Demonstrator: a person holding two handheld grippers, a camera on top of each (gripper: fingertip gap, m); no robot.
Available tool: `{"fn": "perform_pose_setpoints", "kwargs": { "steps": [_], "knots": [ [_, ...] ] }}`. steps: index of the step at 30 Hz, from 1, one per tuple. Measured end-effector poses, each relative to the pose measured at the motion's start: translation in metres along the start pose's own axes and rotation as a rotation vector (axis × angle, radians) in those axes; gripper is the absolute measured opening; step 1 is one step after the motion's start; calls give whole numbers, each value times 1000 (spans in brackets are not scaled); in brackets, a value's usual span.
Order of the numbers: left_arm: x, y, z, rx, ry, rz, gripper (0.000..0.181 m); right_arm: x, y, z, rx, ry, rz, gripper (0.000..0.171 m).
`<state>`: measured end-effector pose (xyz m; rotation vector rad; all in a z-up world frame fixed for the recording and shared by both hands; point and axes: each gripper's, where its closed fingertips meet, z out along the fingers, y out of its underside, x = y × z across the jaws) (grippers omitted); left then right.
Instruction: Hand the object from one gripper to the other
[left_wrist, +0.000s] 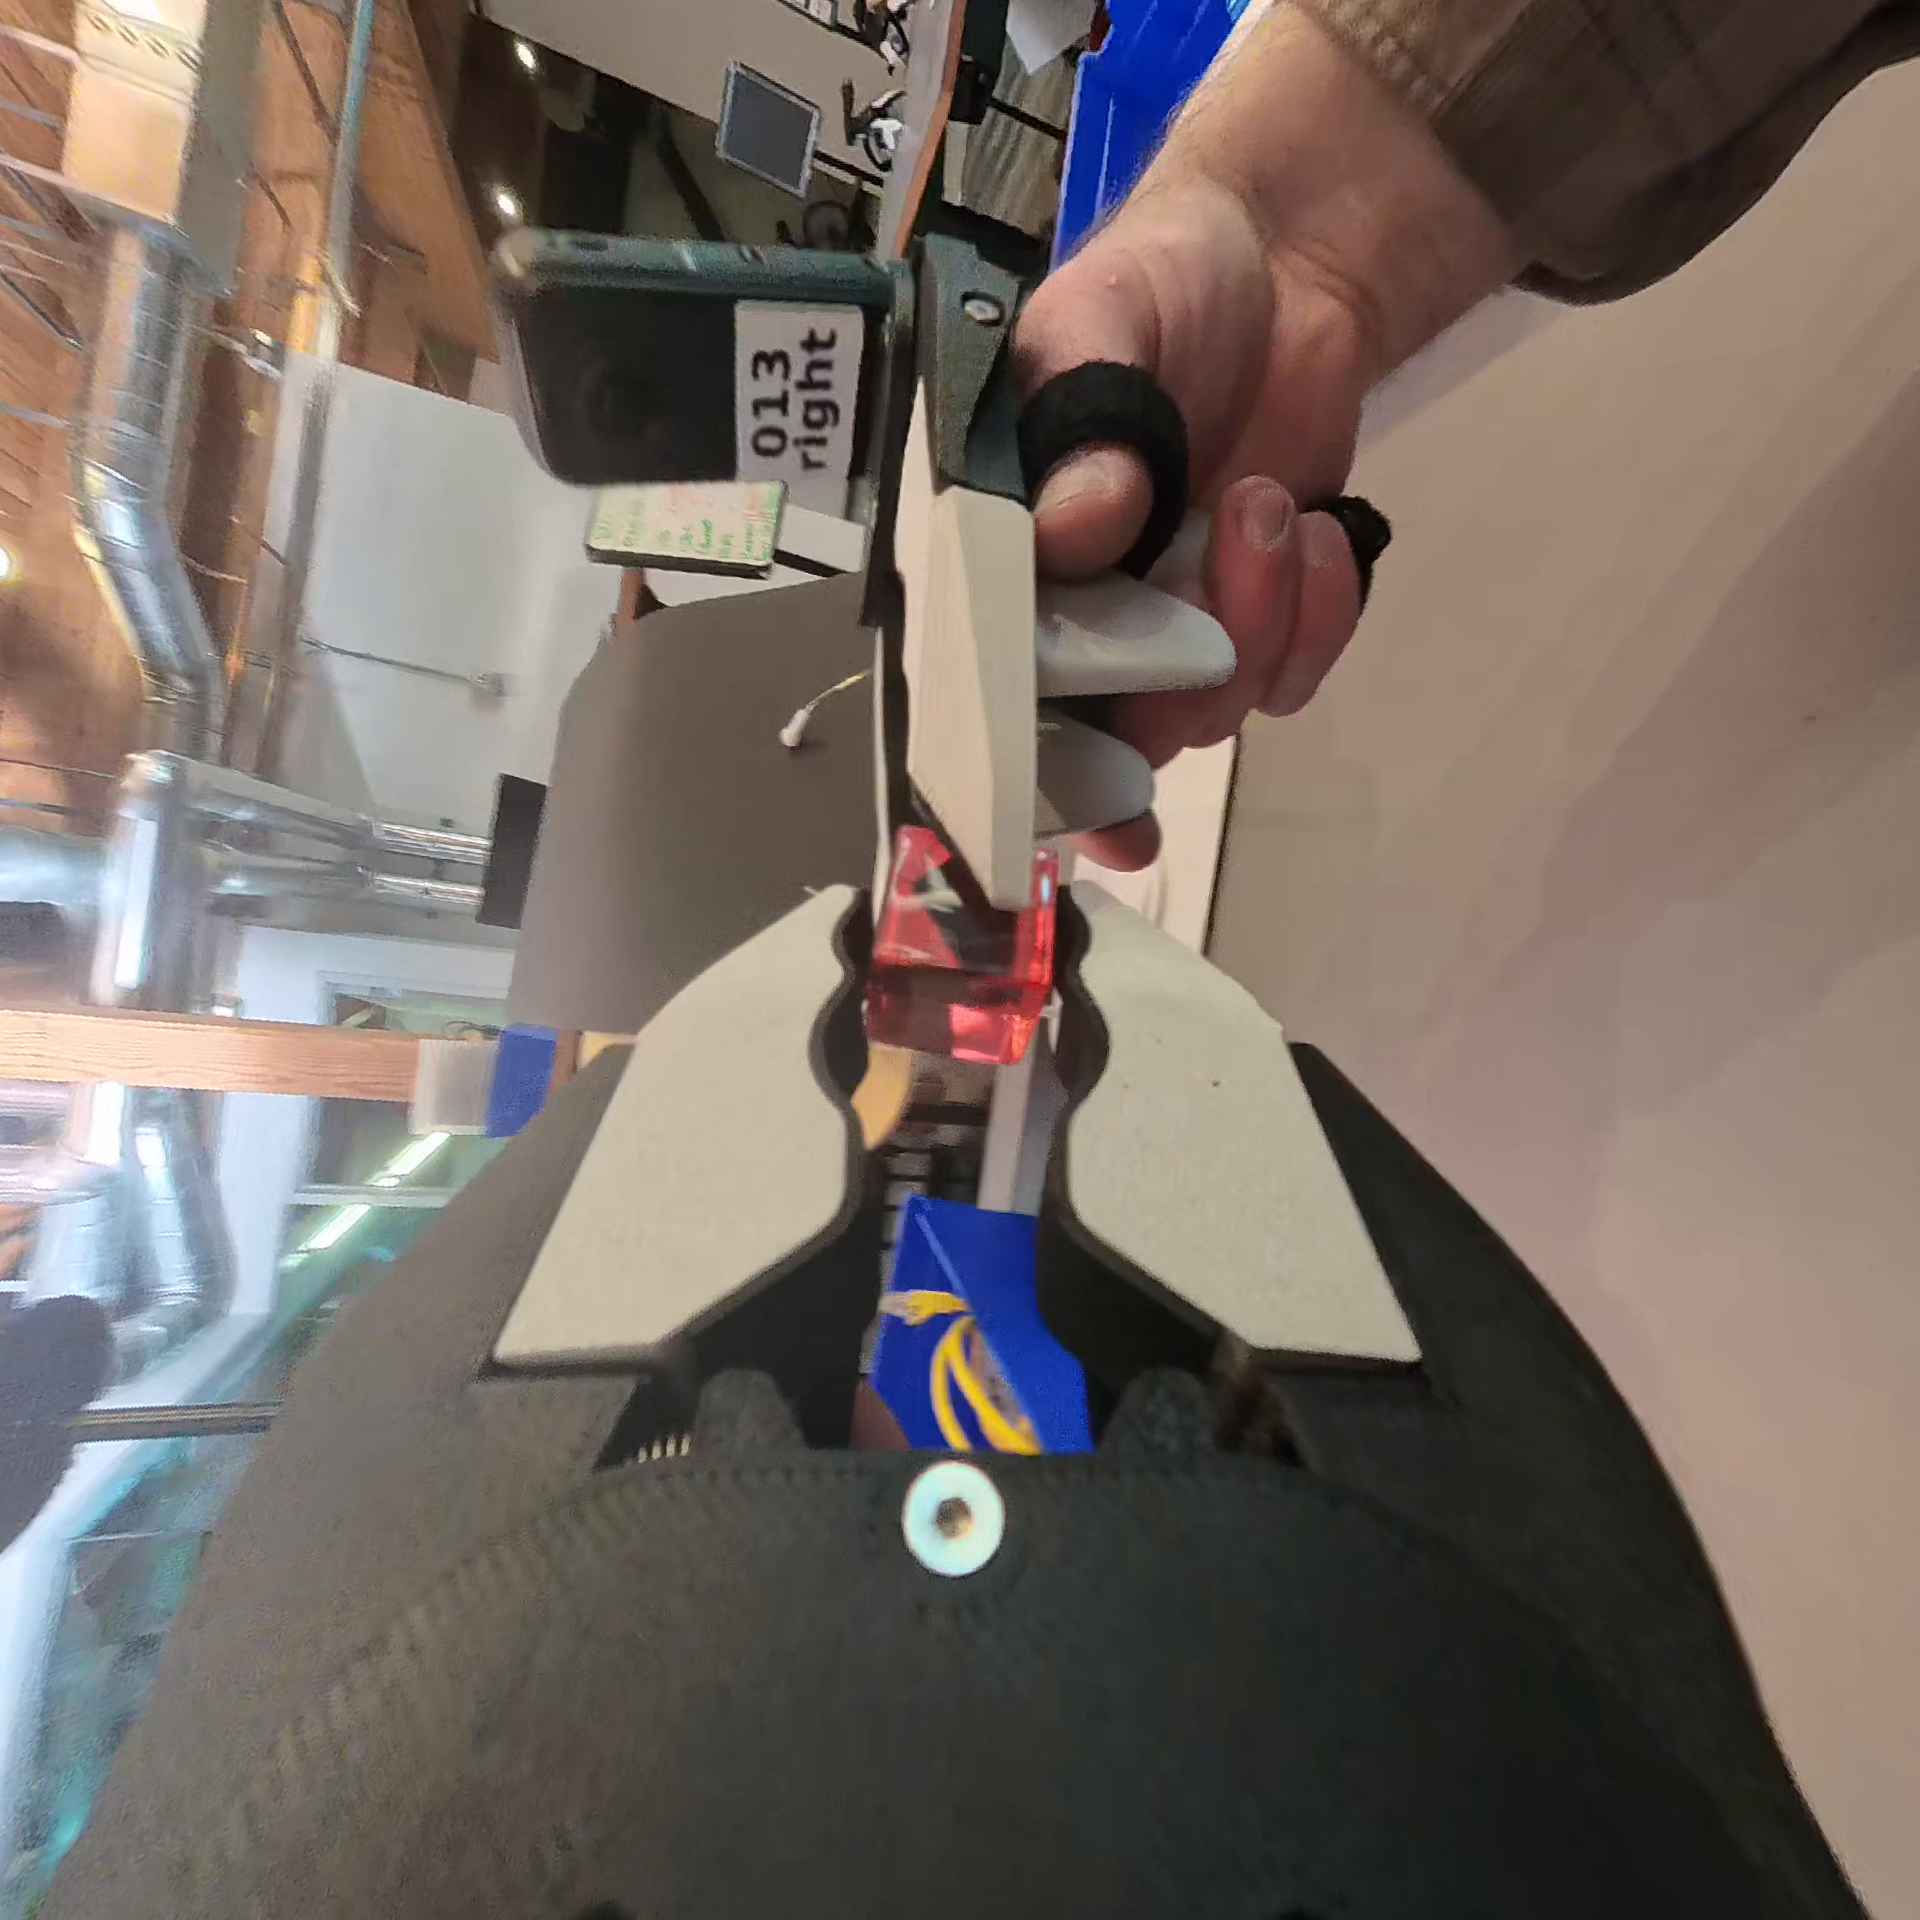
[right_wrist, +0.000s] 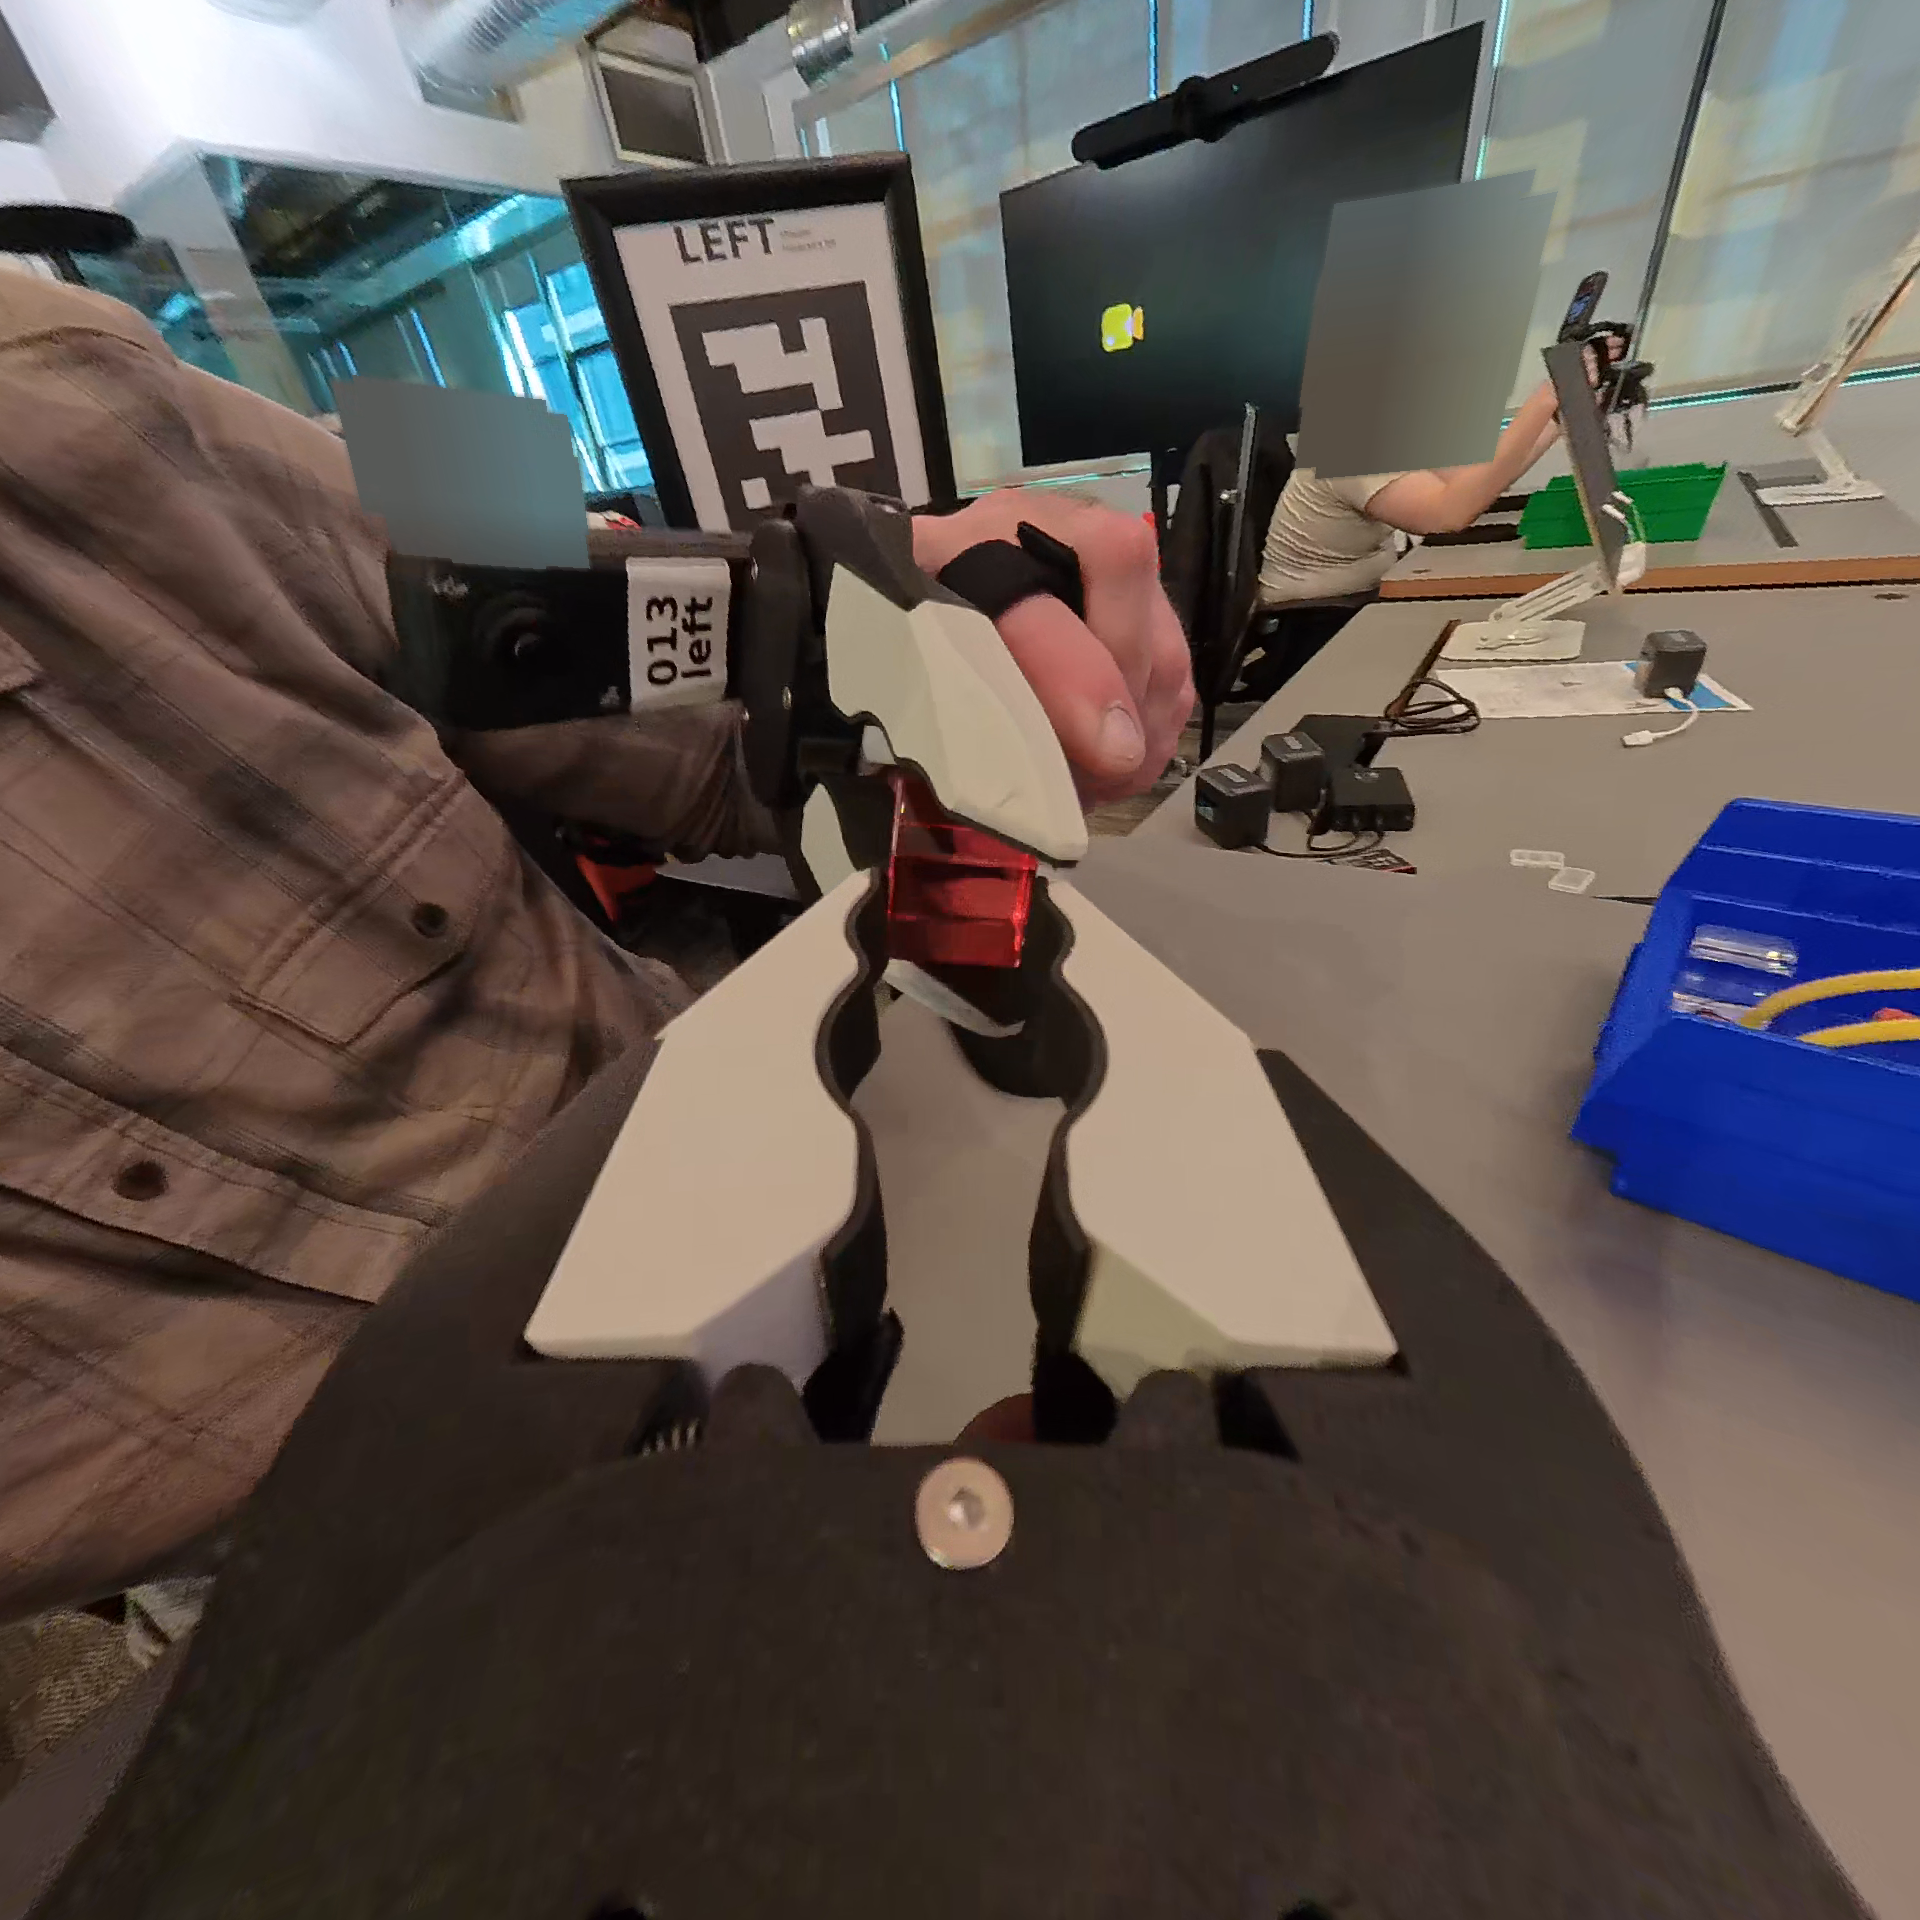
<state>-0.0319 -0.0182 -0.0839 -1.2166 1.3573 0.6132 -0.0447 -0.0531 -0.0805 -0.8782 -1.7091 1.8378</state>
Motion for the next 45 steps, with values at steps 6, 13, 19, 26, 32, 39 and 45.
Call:
{"fn": "perform_pose_setpoints", "kwargs": {
  "steps": [6, 13, 19, 26, 32, 39, 45],
  "knots": [
    [4, 2, -15, 35, 200, -307, 48, 5, 11, -7, -151, 114, -127, 23],
    [14, -7, -18, 55, 445, -605, 42, 2, 28, -10, -379, 203, -312, 23],
    [30, 0, -13, -24, 503, -586, 28, 8, 38, -11, -496, 270, -381, 23],
    [42, 9, -12, -109, 535, -565, 27, 11, 42, -11, -575, 314, -436, 23],
    [41, 14, -10, -125, 486, -519, 26, 16, 42, -11, -621, 367, -479, 23],
    [-5, 6, -12, 96, 278, -726, 27, 28, 4, -14, -393, 456, -452, 43],
    [-50, 8, -20, 426, 93, -1132, 27, 28, -42, -14, -5, 425, -332, 41]
  ]
}}
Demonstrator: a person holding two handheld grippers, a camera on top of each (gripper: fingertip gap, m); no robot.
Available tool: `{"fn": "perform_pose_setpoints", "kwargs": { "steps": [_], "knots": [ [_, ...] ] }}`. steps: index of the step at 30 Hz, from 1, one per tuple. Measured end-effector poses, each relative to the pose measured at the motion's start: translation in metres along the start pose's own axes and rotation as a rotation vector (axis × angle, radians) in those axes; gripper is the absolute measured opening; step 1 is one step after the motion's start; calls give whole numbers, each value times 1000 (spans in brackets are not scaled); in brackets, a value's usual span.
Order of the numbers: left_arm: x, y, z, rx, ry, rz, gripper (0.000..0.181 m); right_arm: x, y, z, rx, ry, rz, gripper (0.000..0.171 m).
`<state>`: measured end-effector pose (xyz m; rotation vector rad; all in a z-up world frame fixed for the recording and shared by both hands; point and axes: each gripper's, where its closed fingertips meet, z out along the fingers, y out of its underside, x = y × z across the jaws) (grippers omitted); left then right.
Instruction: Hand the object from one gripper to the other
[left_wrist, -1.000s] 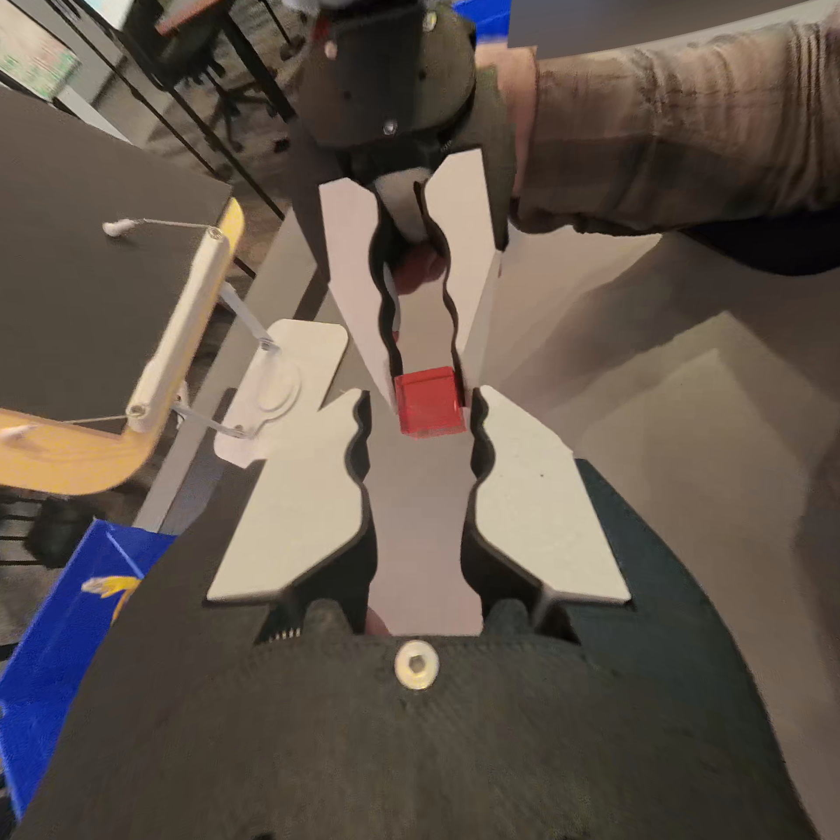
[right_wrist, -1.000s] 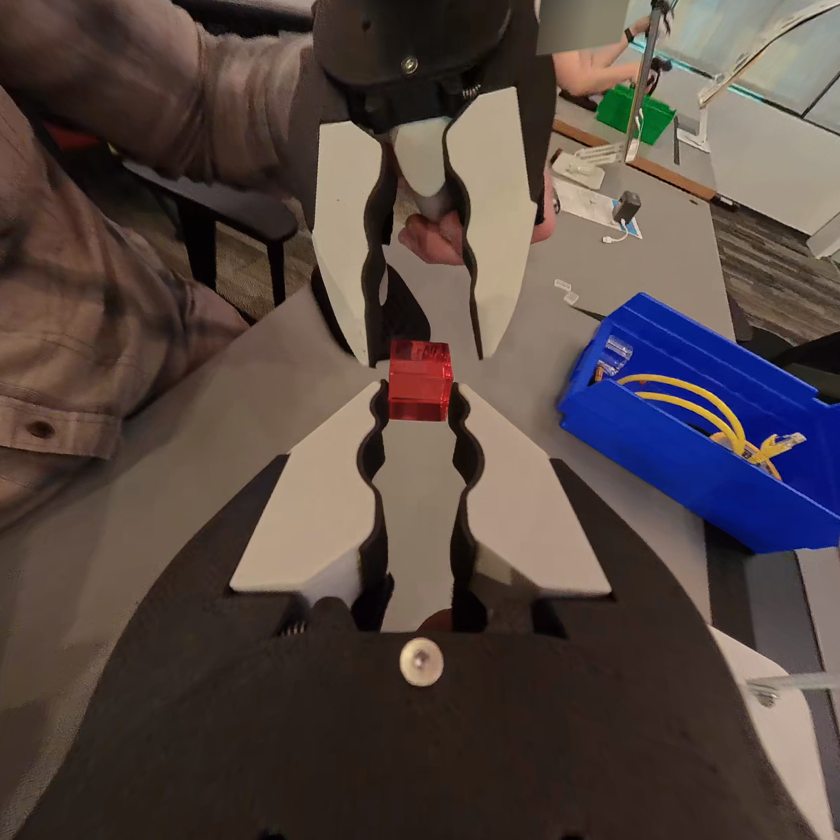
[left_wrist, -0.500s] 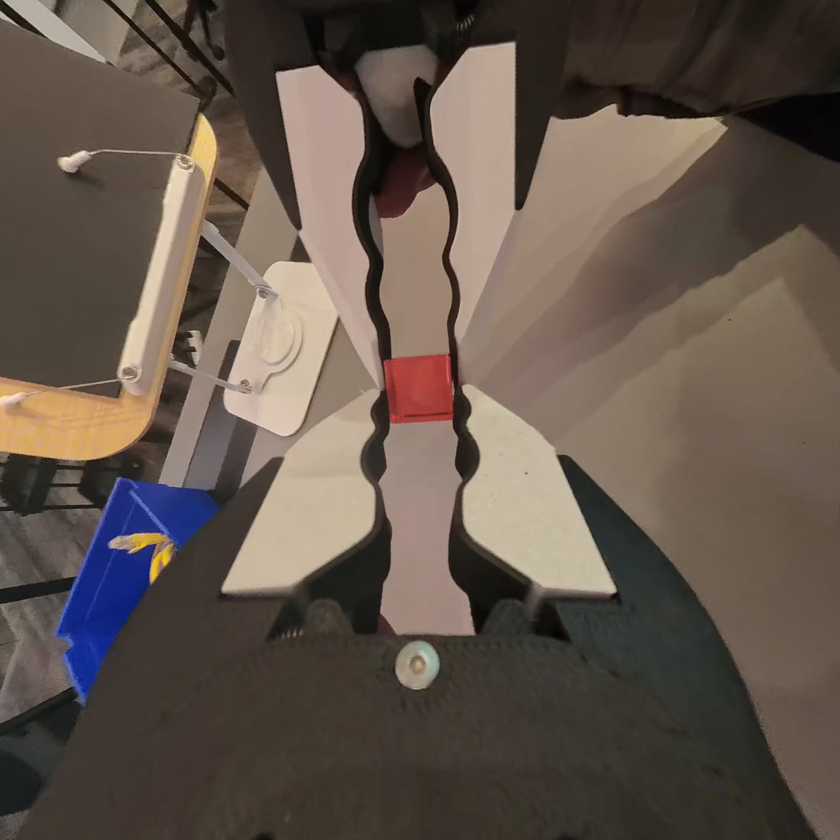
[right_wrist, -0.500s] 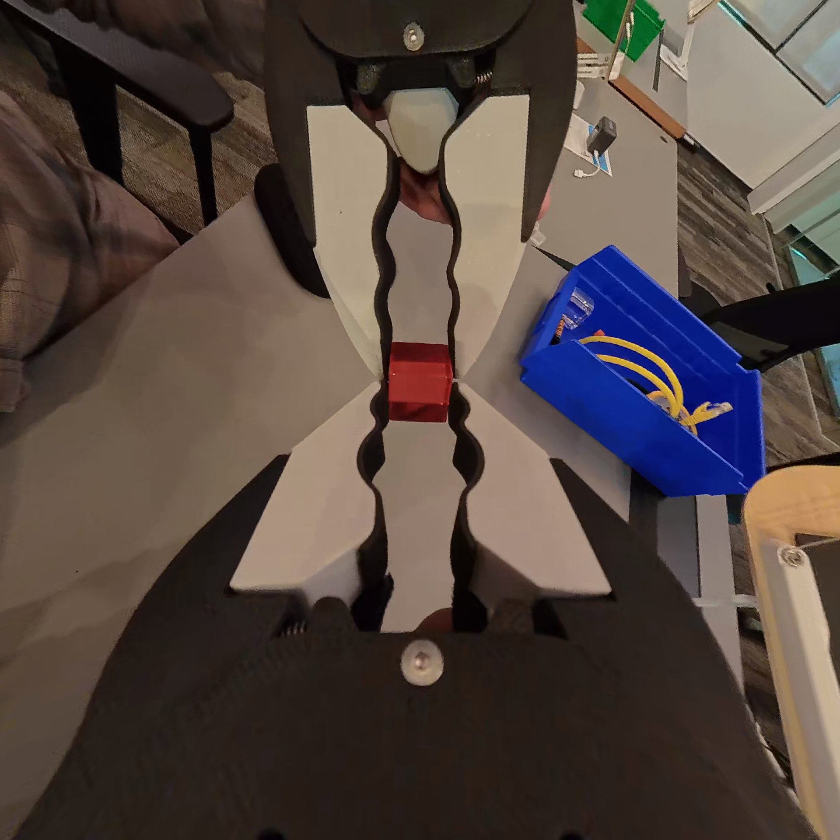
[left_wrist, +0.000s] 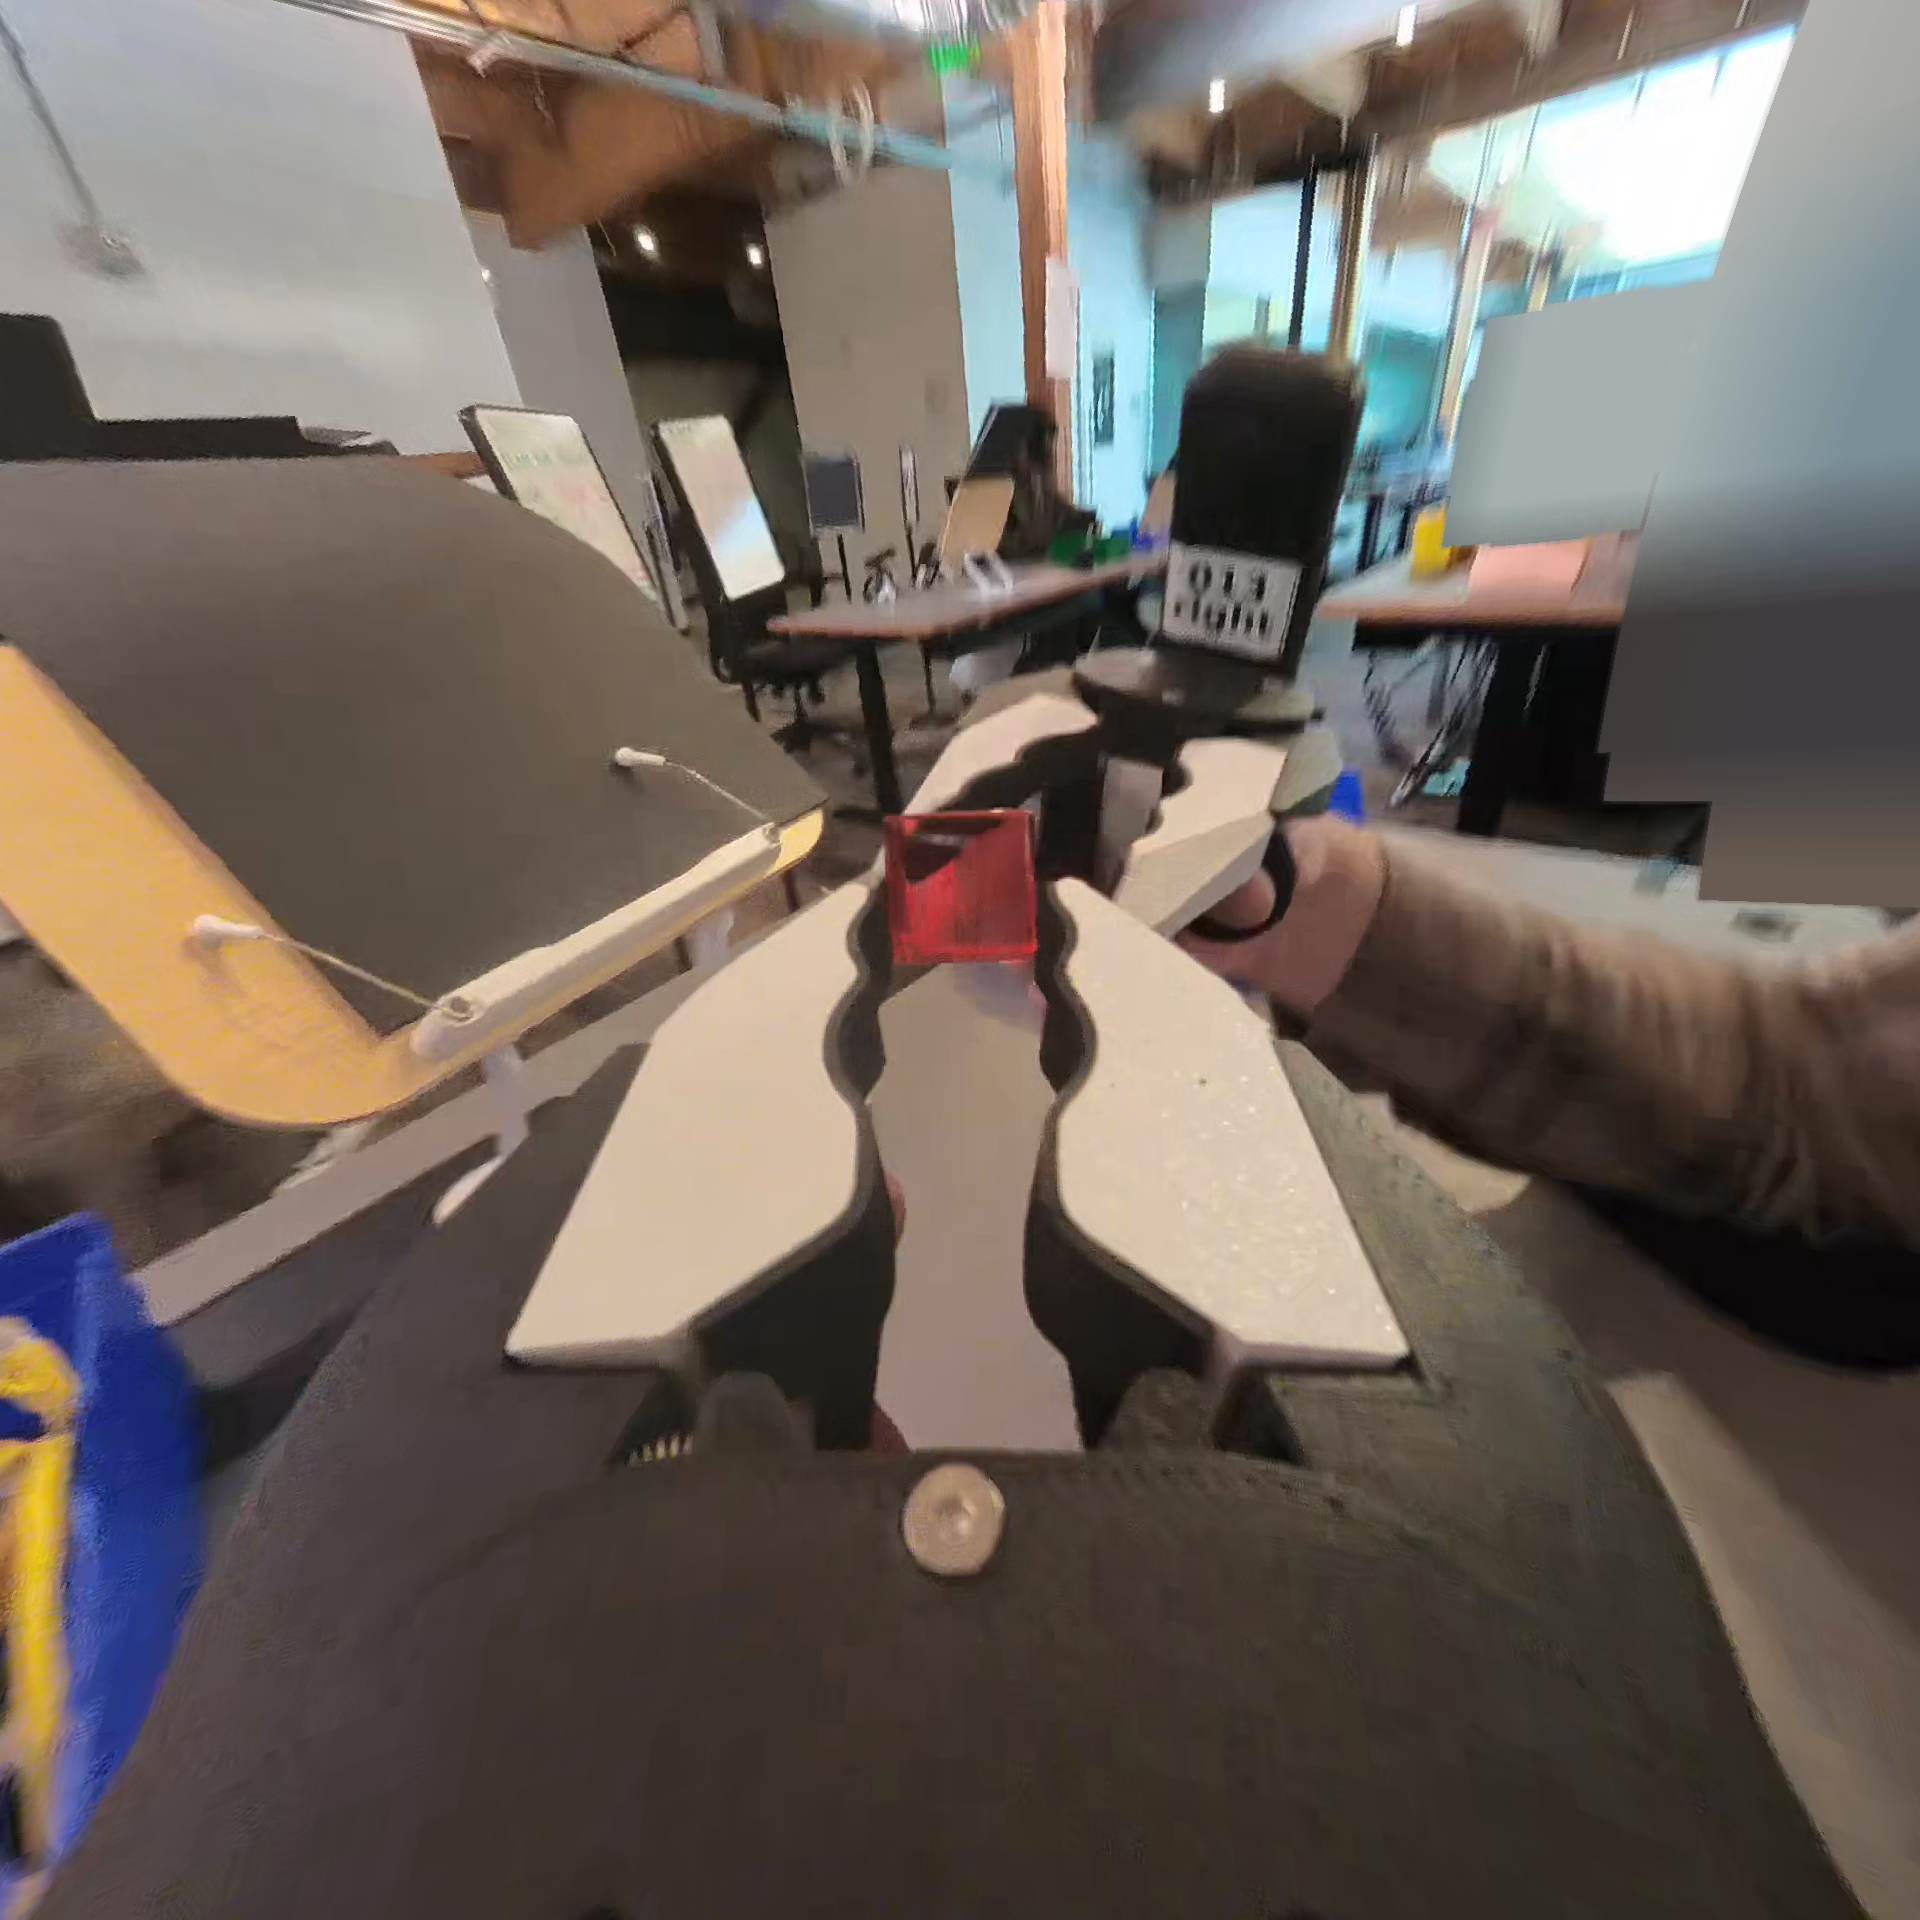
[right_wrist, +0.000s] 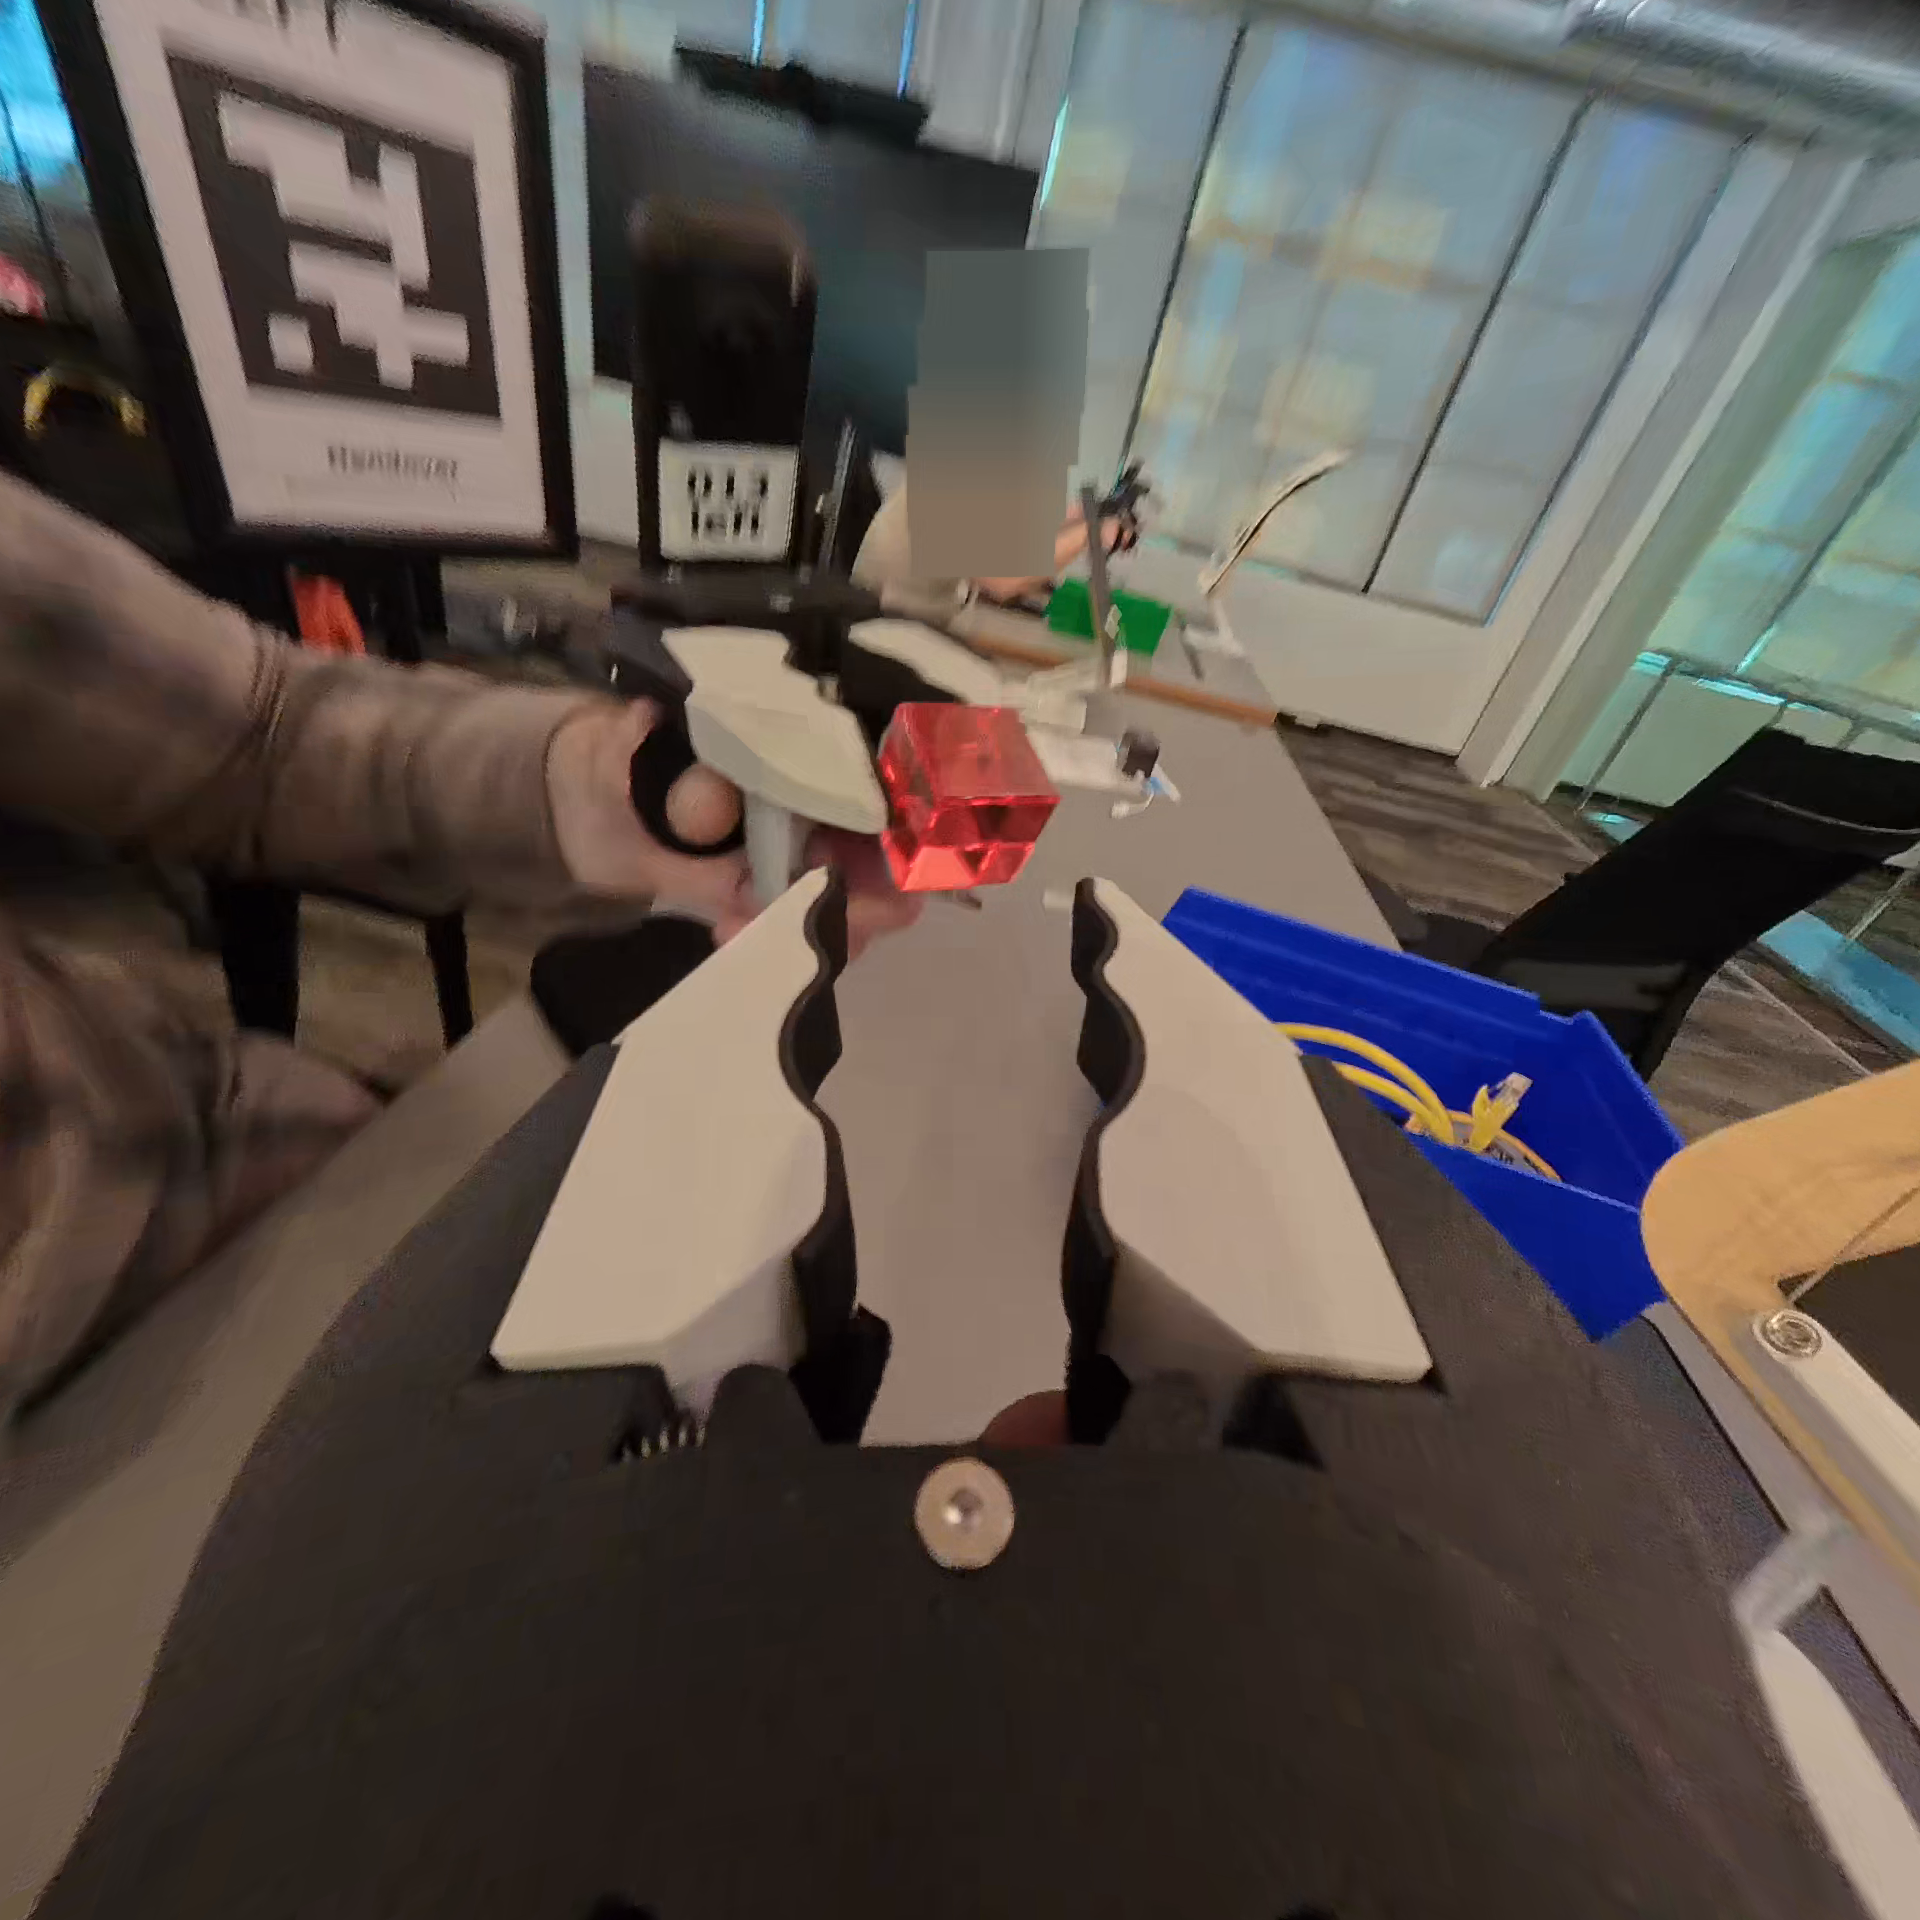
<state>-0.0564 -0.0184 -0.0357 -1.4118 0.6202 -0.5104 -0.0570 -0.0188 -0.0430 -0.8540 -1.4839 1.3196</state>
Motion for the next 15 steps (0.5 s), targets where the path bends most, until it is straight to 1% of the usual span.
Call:
{"fn": "perform_pose_setpoints", "kwargs": {
  "steps": [3, 5, 6, 8, 9, 10, 15],
  "knots": [
    [-9, -3, 0, 119, -9, -136, 26, 7, -7, 5, 146, 14, 87, 37],
    [-12, -3, 0, 173, -16, -175, 26, 10, -10, 8, 241, -2, 188, 32],
    [-12, -3, 0, 190, -5, -195, 26, 11, -11, 9, 277, -15, 229, 34],
    [-13, -2, 0, 222, -10, -218, 27, 11, -13, 10, 334, -39, 296, 31],
    [-11, -1, 1, 230, -2, -217, 27, 11, -15, 9, 358, -49, 324, 29],
    [-8, 2, 2, 229, 21, -222, 26, 10, -16, 9, 374, -67, 352, 24],
    [-7, 3, 2, 274, 23, -237, 26, 9, -16, 10, 389, -71, 367, 23]
  ]
}}
